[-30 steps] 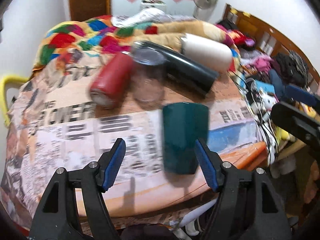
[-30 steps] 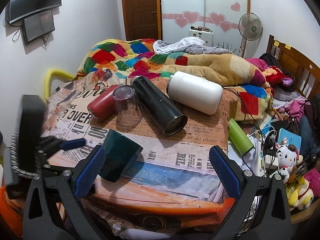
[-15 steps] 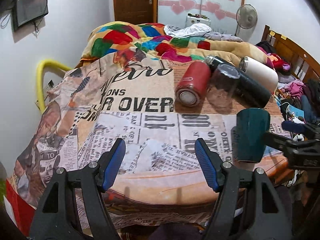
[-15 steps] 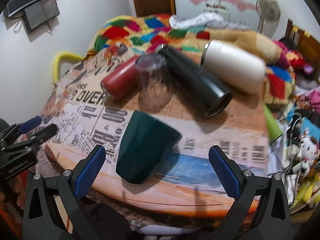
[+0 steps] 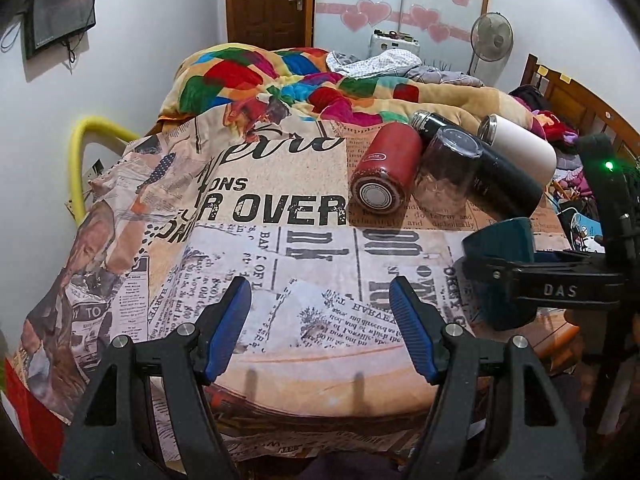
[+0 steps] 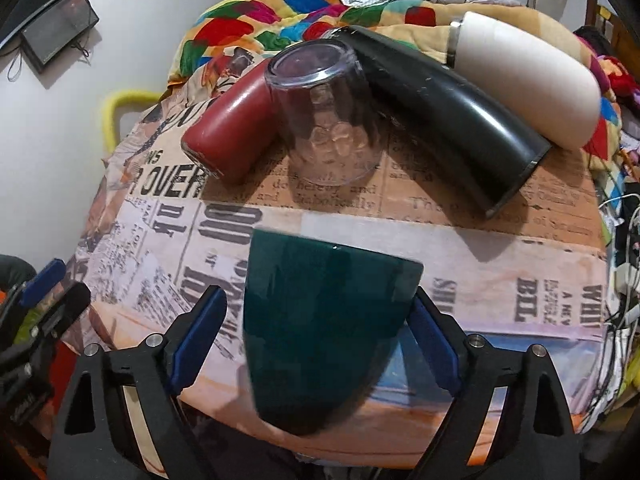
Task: Flip cup upright
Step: 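Rotate the left gripper to turn the green cup opening upward, then lower the upright green cup onto the bed and open the left gripper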
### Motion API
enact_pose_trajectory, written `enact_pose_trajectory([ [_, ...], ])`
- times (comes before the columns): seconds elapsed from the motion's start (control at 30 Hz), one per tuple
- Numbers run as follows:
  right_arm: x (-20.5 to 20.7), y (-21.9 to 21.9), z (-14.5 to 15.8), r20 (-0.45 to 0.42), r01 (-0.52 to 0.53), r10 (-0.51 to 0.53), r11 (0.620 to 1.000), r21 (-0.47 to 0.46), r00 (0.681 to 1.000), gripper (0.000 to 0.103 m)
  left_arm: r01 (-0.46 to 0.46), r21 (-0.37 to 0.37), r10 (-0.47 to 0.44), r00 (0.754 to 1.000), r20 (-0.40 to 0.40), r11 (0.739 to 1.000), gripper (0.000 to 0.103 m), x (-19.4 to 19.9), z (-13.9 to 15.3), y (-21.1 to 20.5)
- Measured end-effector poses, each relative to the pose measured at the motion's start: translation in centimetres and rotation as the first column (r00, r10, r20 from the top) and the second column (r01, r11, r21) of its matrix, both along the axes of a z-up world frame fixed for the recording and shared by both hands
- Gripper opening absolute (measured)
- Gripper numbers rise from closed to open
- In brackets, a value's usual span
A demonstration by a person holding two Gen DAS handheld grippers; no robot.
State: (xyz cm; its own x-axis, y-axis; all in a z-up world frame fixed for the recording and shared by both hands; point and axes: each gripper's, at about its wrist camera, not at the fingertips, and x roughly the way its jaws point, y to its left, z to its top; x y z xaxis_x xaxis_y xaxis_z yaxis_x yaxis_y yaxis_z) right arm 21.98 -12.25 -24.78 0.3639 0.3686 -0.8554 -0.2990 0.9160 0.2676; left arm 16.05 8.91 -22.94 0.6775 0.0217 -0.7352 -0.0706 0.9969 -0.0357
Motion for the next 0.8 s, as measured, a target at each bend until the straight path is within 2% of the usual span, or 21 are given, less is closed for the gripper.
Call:
enact_pose_trajectory([
  [0.1,0.4,0.7,-0.3,-0.003,-0.024,0.024,1.000,-0.019,1.000,0.078,0.002,-0.001,-0.002,1.000,0.000,1.000,0.071,0.0,0.0,0.0],
  [0.23,0.5,1.2,-0.7,0.002,-0.051,0.051,0.997,-0.059,0.999,0.075,0.004,0.012,-0.004,1.000,0.006,1.000,0.071,0.0,0.3,-0.3],
  [0.47,0.0,0.7,-0.1,0.015,-0.062,0.063,0.996,-0.066,0.998,0.073,0.011,0.023,-0.011,1.000,0.028,1.000,0.071,-0.2,1.2,-0.8],
  [0.8,-0.7,0.4,3.9,0.144,-0.076,0.084,0.995,-0.060,0.986,0.072,0.009,0.020,-0.010,0.999,0.045,1.000,0.071,-0.2,2.0,-1.0],
])
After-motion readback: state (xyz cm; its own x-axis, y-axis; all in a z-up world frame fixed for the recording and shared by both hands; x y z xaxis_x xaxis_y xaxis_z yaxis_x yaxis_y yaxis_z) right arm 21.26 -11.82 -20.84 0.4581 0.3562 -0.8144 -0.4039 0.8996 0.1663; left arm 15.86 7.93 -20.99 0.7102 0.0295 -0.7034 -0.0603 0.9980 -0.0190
